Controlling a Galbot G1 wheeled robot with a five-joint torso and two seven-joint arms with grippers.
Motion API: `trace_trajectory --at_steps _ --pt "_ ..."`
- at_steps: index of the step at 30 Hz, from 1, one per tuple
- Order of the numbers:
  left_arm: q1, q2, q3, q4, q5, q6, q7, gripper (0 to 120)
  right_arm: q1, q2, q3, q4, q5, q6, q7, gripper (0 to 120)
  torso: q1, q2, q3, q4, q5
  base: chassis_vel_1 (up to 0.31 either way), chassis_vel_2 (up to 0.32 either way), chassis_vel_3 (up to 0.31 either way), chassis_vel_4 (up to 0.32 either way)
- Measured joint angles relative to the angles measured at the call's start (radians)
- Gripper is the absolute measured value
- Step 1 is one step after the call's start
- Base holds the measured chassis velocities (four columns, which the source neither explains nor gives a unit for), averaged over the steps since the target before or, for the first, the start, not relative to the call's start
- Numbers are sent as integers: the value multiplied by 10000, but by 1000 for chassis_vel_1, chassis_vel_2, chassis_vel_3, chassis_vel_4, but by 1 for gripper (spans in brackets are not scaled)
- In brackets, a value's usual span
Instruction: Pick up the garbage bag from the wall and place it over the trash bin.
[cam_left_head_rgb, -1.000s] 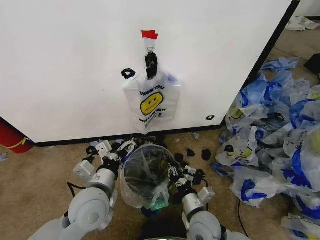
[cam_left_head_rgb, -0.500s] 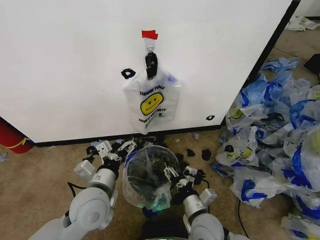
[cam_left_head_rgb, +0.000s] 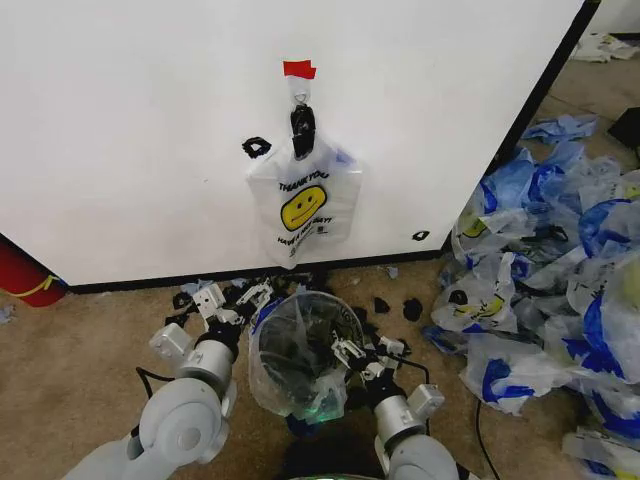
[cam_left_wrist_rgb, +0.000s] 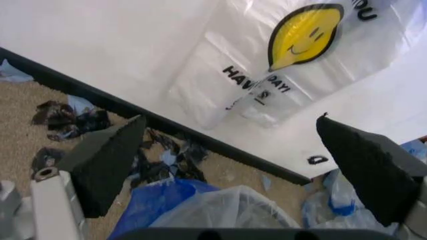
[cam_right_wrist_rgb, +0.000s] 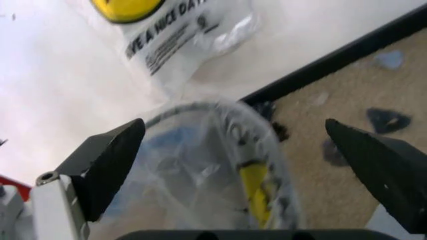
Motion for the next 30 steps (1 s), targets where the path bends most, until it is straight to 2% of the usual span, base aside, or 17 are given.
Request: trace_trajectory --at_steps 2,6,11,13,15,16,19,22,25,30 --pt "19 -8 1 0 82 -14 40 100 -66 -42 285 71 -282 45 -71 99 0 0 0 0 -1 0 0 0 0" --pt "49 -18 -1 48 931 -190 496 100 -114 -122 1015 156 -967 589 -785 100 0 0 0 0 2 0 0 0 0" --pt "302 -70 -70 59 2479 -470 1537 100 296 -344 3140 437 -1381 1751 -2869 100 0 0 0 2 0 0 0 0 0" --pt "448 -90 -128 104 3200 -623 1939 100 494 -568 4155 535 -1471 1975 -3472 100 0 0 0 2 1 0 0 0 0" --pt "484 -106 -154 133 3383 -668 2048 100 518 -611 4371 542 -1492 2025 -3577 100 0 0 0 3 1 0 0 0 0" --pt "566 -177 -251 210 3848 -790 2328 100 532 -755 5210 566 -1609 2137 -3885 100 0 0 0 2 -1 0 0 0 0" --pt "664 -372 -415 317 4520 -980 2675 100 193 -947 6599 622 -1975 2221 -4032 100 1 0 0 1 2 0 0 0 0" --pt "690 -473 -506 364 4743 -1051 2815 100 -106 -950 7147 668 -2134 2282 -4061 100 1 0 -1 -1 0 0 0 0 0" --pt "749 -832 -878 452 5243 -1197 3143 100 -1279 -656 8432 1011 -2445 2389 -4070 100 0 0 -2 -1 0 0 0 0 0" --pt "881 -1222 -1187 527 5609 -1306 3394 100 -2502 -27 9359 1578 -2928 2340 -3844 100 0 0 -2 -1 0 0 0 0 0"
